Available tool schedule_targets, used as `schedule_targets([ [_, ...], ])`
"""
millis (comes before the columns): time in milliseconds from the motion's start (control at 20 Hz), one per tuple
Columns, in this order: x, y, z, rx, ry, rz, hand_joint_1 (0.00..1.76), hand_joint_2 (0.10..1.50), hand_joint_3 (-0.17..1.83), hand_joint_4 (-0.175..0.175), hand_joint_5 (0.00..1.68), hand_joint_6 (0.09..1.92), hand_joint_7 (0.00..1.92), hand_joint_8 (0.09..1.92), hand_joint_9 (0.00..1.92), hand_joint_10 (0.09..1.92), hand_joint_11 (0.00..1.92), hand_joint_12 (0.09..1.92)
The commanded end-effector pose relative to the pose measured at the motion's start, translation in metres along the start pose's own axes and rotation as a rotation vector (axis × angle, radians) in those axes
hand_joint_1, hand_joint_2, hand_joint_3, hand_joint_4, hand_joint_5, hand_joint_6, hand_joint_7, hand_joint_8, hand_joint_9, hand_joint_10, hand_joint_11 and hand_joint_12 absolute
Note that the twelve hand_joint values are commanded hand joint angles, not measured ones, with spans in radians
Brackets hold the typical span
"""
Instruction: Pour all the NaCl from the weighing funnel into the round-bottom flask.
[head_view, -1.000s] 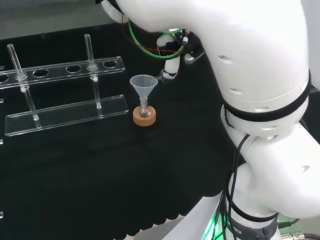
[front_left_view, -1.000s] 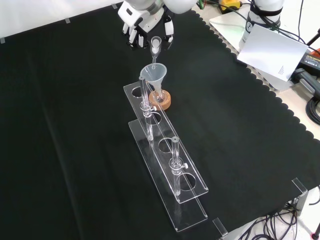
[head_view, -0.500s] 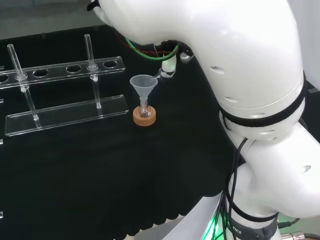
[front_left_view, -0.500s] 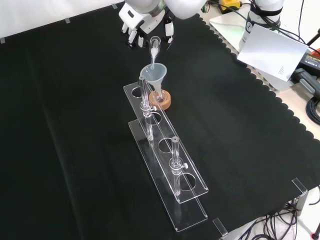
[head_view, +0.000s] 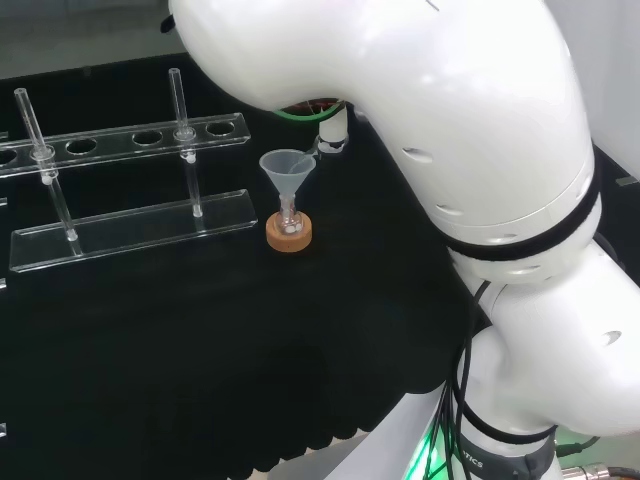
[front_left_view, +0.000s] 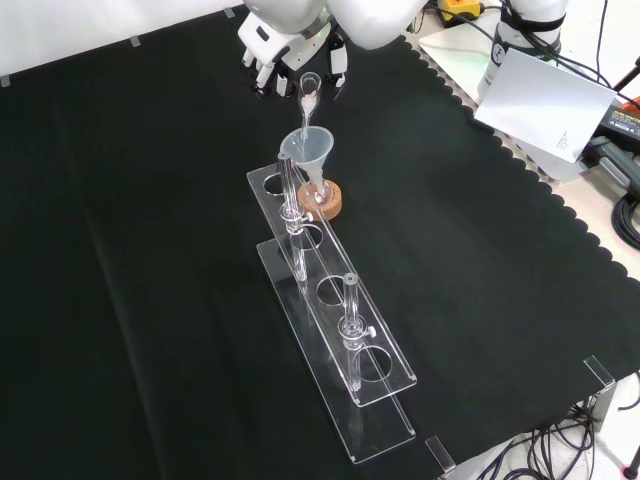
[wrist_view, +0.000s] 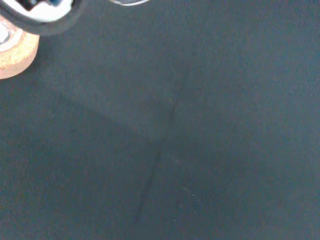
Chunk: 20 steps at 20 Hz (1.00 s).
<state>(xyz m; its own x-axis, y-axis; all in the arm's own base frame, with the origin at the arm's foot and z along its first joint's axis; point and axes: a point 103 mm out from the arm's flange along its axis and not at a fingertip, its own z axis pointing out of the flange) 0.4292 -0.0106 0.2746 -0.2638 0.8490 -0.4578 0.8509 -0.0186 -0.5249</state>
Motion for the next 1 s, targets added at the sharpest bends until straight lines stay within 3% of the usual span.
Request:
schedule_targets([
  [50,0.001,0.0,-0.002,0.008,-0.024,0.003,1.11,0.65,0.71,0.175,1.24,0.76,0.6,0.6,0.9,0.42,0.61,1.24],
  [1000,0.003,-0.002,-0.017,0.026,-0.131,0.023,1.11,0.65,0.71,0.175,1.24,0.76,0.59,0.6,0.9,0.42,0.6,1.24],
])
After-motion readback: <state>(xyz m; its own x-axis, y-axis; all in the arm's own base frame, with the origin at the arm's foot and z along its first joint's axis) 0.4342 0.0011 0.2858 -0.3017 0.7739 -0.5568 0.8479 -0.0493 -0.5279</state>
